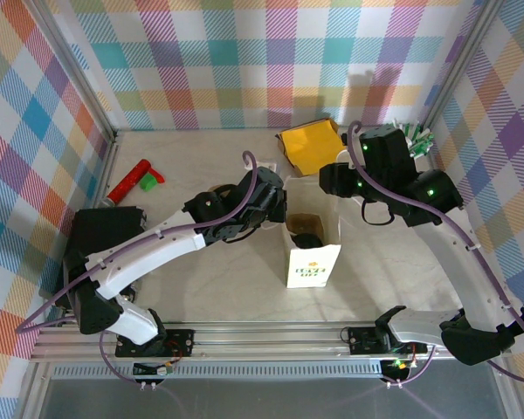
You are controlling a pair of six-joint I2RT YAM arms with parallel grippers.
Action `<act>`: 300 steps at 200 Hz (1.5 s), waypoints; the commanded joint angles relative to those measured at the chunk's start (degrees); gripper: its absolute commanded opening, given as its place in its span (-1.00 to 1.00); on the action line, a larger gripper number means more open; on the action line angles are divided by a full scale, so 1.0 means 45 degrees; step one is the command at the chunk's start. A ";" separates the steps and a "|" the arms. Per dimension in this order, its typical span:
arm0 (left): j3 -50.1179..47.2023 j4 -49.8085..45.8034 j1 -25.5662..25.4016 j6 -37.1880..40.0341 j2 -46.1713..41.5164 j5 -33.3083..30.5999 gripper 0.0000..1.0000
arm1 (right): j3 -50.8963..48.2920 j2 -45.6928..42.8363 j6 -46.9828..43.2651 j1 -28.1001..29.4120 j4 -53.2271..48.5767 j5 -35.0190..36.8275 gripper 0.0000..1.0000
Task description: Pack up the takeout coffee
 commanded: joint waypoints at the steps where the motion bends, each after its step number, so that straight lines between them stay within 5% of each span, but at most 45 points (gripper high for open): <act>1: 0.0426 -0.0490 -0.0133 0.0078 -0.0234 -0.0464 -0.89 | -0.0095 0.0082 -0.0280 -0.0016 0.0046 0.0153 -0.06; 108: 0.0172 -0.1591 0.0030 0.0211 -0.1377 -0.1762 -0.92 | -0.0021 0.0958 -0.0756 -0.0589 0.1208 0.0155 -0.05; 230: -0.1810 -0.1781 0.1637 0.0306 -0.3597 -0.1050 -0.91 | 0.1922 0.5850 -0.1265 -0.1126 0.3932 0.1981 0.05; 300: -0.2246 -0.1952 0.1967 0.0720 -0.4449 -0.1019 -0.50 | 0.3771 0.9507 -0.1191 -0.1239 0.4563 0.2756 0.10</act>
